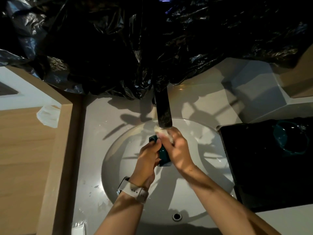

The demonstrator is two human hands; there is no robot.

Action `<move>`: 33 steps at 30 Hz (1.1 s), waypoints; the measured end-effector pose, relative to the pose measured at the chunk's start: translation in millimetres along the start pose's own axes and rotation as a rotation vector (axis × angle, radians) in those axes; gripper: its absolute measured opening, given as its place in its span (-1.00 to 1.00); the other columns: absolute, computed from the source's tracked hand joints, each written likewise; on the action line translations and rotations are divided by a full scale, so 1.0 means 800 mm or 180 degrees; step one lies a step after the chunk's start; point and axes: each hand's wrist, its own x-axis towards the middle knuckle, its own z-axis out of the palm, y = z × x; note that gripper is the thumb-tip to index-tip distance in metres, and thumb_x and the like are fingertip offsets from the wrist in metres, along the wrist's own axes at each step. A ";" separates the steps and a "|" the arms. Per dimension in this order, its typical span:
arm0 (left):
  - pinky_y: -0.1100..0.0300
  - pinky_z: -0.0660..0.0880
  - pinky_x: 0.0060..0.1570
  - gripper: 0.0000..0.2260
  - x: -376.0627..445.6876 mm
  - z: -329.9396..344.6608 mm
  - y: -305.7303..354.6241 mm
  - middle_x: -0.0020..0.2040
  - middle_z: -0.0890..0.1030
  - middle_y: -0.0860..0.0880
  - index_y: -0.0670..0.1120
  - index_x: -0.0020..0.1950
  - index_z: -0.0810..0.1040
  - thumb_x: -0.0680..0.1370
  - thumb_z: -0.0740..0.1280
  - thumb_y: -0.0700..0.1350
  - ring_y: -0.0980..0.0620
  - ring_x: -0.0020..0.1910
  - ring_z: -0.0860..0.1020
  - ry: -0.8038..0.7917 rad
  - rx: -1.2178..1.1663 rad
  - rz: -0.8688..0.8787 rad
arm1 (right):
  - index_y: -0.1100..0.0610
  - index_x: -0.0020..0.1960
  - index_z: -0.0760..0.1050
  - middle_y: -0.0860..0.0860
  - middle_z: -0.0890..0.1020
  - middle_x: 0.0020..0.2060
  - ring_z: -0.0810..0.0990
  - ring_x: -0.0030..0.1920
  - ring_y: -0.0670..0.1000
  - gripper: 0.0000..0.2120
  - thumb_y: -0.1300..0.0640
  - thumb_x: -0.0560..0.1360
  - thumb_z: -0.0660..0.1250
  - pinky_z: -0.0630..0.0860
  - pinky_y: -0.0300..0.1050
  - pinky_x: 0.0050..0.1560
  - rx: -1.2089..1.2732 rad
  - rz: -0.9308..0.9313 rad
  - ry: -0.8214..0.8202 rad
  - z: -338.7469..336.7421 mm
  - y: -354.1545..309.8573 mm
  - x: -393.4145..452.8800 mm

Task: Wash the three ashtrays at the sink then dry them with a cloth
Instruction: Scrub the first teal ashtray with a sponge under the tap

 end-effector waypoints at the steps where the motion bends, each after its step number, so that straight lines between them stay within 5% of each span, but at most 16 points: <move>1: 0.19 0.61 -0.26 -0.77 -0.001 0.002 0.000 0.01 0.71 -0.19 -0.23 0.20 0.57 0.67 0.20 -0.15 -0.06 -0.06 0.70 0.0024 -0.0008 -0.0043 | 0.11 0.16 0.56 -0.03 0.60 0.08 0.57 0.09 -0.13 -0.79 0.07 0.56 0.34 0.48 -0.18 0.16 0.0055 0.0064 -0.0014 0.001 0.001 0.004; 4: 0.09 0.59 -0.04 -0.75 0.003 0.000 0.001 0.11 0.67 -0.25 -0.24 0.18 0.58 0.67 0.17 -0.16 -0.20 0.09 0.64 0.0072 -0.0048 -0.0142 | 0.03 0.22 0.55 -0.12 0.54 0.23 0.50 0.26 -0.14 -0.75 0.15 0.55 0.34 0.40 -0.24 0.30 0.0163 -0.0138 -0.0166 -0.008 0.009 -0.017; 8: 0.07 0.57 -0.05 -0.69 0.004 -0.007 -0.004 0.10 0.64 -0.34 -0.27 0.29 0.53 0.68 0.16 -0.12 -0.15 -0.03 0.65 0.0055 -0.0392 -0.0292 | 0.27 0.25 0.53 0.11 0.47 0.35 0.44 0.38 0.02 -0.63 0.47 0.47 0.33 0.43 -0.16 0.32 0.0662 -0.0216 -0.0442 -0.035 0.046 -0.061; 10: 0.16 0.60 -0.18 -0.67 0.004 -0.003 0.000 0.02 0.66 -0.28 -0.30 0.30 0.50 0.68 0.16 -0.11 -0.04 -0.19 0.67 0.0090 -0.0519 -0.0361 | 0.12 0.26 0.56 0.09 0.49 0.35 0.40 0.41 0.13 -0.65 0.37 0.52 0.31 0.45 -0.09 0.31 0.0764 -0.0207 -0.0206 -0.032 0.043 -0.062; 12: 0.16 0.60 -0.07 -0.68 0.008 0.002 0.009 0.04 0.66 -0.24 -0.30 0.30 0.51 0.67 0.19 -0.11 -0.04 -0.11 0.66 0.0166 -0.0644 -0.0475 | 0.08 0.31 0.51 0.16 0.42 0.40 0.39 0.42 0.16 -0.66 0.24 0.55 0.32 0.46 0.00 0.31 0.0671 -0.0575 0.0042 -0.020 0.036 -0.052; 15: 0.11 0.57 0.01 -0.71 0.020 0.002 0.027 0.12 0.64 -0.24 -0.31 0.25 0.54 0.67 0.22 -0.13 -0.08 -0.04 0.65 0.0284 -0.1030 -0.0747 | 0.24 0.32 0.47 0.15 0.38 0.42 0.33 0.46 0.09 -0.60 0.40 0.50 0.34 0.42 -0.07 0.35 0.0631 -0.0725 0.0006 -0.007 0.022 -0.037; 18: 0.09 0.50 -0.03 -0.79 0.026 -0.006 0.035 -0.04 0.60 -0.18 -0.27 0.04 0.53 0.65 0.21 -0.13 -0.06 -0.17 0.57 0.0329 -0.1447 -0.0937 | 0.15 0.33 0.50 0.05 0.44 0.41 0.34 0.45 0.15 -0.56 0.41 0.49 0.33 0.39 -0.07 0.37 0.0564 -0.0850 0.0161 -0.006 0.036 -0.049; 21: 0.07 0.46 0.19 -0.78 0.023 -0.022 0.033 -0.01 0.63 -0.22 -0.25 0.05 0.54 0.68 0.17 -0.13 -0.13 -0.04 0.60 0.0424 -0.1665 -0.1069 | 0.01 0.15 0.62 -0.11 0.64 0.13 0.60 0.17 0.01 -0.71 0.27 0.50 0.35 0.54 -0.24 0.10 0.1567 0.0262 0.0732 -0.007 0.036 -0.061; 24: 0.31 0.52 -0.12 -0.78 0.016 -0.031 0.019 0.01 0.59 -0.18 -0.23 0.12 0.51 0.68 0.14 -0.13 -0.04 -0.10 0.56 0.0310 -0.1713 -0.1205 | 0.07 0.08 0.64 -0.01 0.68 -0.13 0.63 -0.21 -0.04 -0.80 0.22 0.58 0.26 0.58 -0.22 -0.24 0.2453 0.1051 0.0786 -0.012 0.025 -0.056; 26: 0.23 0.61 -0.20 -0.72 0.018 -0.031 0.004 0.18 0.55 -0.28 -0.31 0.33 0.44 0.69 0.10 -0.21 -0.04 -0.06 0.56 0.0315 -0.1641 -0.1035 | 0.25 0.19 0.53 0.14 0.64 0.01 0.64 -0.04 0.09 -0.75 0.13 0.62 0.21 0.60 -0.07 -0.08 0.2781 0.1141 0.0605 -0.013 0.014 -0.045; 28: 0.04 0.64 -0.10 -0.67 0.016 -0.025 0.001 0.34 0.51 -0.32 -0.31 0.41 0.40 0.70 0.09 -0.21 -0.11 0.05 0.59 0.0317 -0.1565 -0.0903 | 0.21 0.20 0.49 0.14 0.62 0.04 0.61 0.07 0.12 -0.70 0.02 0.61 0.23 0.57 -0.05 -0.05 0.2576 0.1267 0.0598 -0.006 0.006 -0.030; 31: -0.19 0.53 0.16 -0.49 0.014 -0.018 0.005 0.22 0.63 -0.25 -0.20 0.30 0.54 0.65 0.12 0.18 -0.24 0.20 0.60 0.0124 -0.1300 -0.0618 | 0.13 0.21 0.52 0.10 0.69 0.05 0.67 0.05 0.09 -0.70 -0.03 0.59 0.24 0.59 -0.08 -0.11 0.2148 0.1585 0.0705 0.009 -0.006 -0.013; 33: -0.24 0.46 0.27 -0.52 0.017 -0.019 0.006 0.19 0.64 -0.25 -0.21 0.30 0.55 0.60 0.25 0.15 -0.26 0.21 0.59 0.0048 -0.0962 -0.0320 | 0.15 0.25 0.50 0.14 0.68 0.06 0.67 0.05 0.11 -0.69 0.01 0.59 0.24 0.61 -0.02 0.00 0.2127 0.1512 0.0752 0.017 -0.010 -0.010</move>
